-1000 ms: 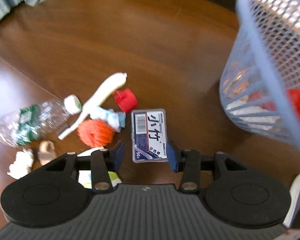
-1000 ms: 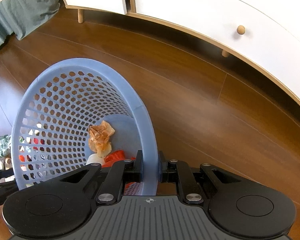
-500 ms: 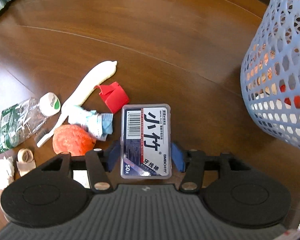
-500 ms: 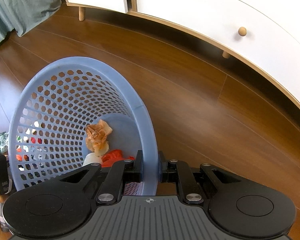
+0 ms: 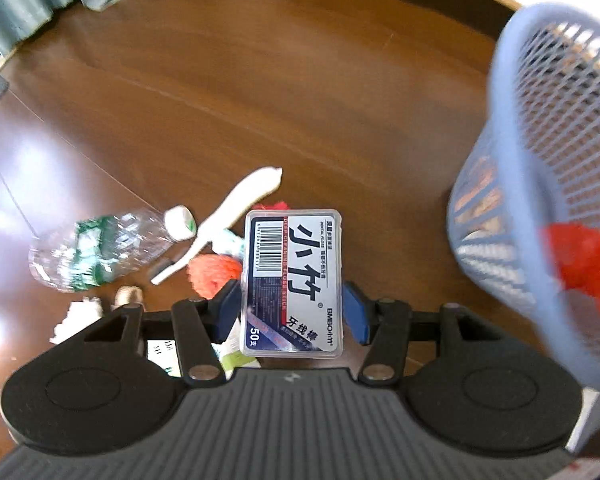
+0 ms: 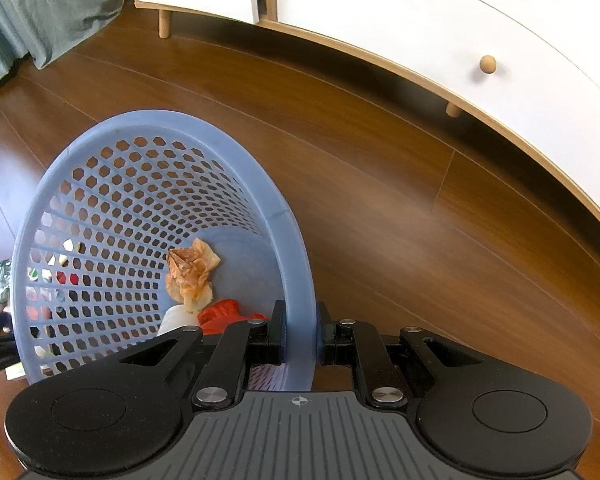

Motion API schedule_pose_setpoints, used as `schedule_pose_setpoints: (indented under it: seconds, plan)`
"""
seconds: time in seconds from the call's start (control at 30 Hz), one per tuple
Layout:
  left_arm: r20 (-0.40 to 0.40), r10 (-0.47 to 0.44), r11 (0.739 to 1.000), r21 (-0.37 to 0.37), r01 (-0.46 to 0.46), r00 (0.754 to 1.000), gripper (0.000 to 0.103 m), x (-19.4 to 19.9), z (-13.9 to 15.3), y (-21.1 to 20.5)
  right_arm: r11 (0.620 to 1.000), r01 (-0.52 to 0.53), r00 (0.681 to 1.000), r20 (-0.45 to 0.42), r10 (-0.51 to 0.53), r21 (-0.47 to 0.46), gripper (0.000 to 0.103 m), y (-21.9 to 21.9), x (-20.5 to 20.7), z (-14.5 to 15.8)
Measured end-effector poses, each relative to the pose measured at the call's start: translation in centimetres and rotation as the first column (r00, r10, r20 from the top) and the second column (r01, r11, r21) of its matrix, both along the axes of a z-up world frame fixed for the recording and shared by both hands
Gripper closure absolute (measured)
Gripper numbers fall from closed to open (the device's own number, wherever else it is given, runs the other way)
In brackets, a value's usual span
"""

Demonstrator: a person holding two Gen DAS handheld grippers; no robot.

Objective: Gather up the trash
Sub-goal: 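Carry the toothpick box over the wastebasket and open the left gripper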

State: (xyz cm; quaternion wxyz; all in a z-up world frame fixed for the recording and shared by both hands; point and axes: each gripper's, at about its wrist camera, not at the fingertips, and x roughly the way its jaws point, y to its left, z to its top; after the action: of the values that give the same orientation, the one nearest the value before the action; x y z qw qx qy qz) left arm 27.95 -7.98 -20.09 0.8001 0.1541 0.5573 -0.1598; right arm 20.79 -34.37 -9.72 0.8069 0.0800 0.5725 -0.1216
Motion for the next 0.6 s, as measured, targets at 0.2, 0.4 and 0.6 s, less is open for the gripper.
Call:
schedule_pose_setpoints:
  seconds: [0.2,0.4,0.6]
  plan:
    - [0.06,-0.029,0.999,-0.031,0.031,0.998,0.053,-1.6,7.4,-1.4,1.0,-0.01,1.0,-0.015,0.01,-0.007,0.093,-0.2,0.2,-0.2]
    - [0.112,-0.115,0.987,-0.101,0.127,0.987,0.053,-3.0,12.2,-5.4,0.999,-0.028,0.999,-0.025,0.028,-0.028,0.093,0.0,0.2,-0.3]
    - [0.115,-0.205,0.967,-0.128,0.219,0.972,0.053,-3.6,12.7,-9.5,0.997,-0.048,0.999,-0.029,0.046,-0.057,0.092,0.6,0.1,-0.4]
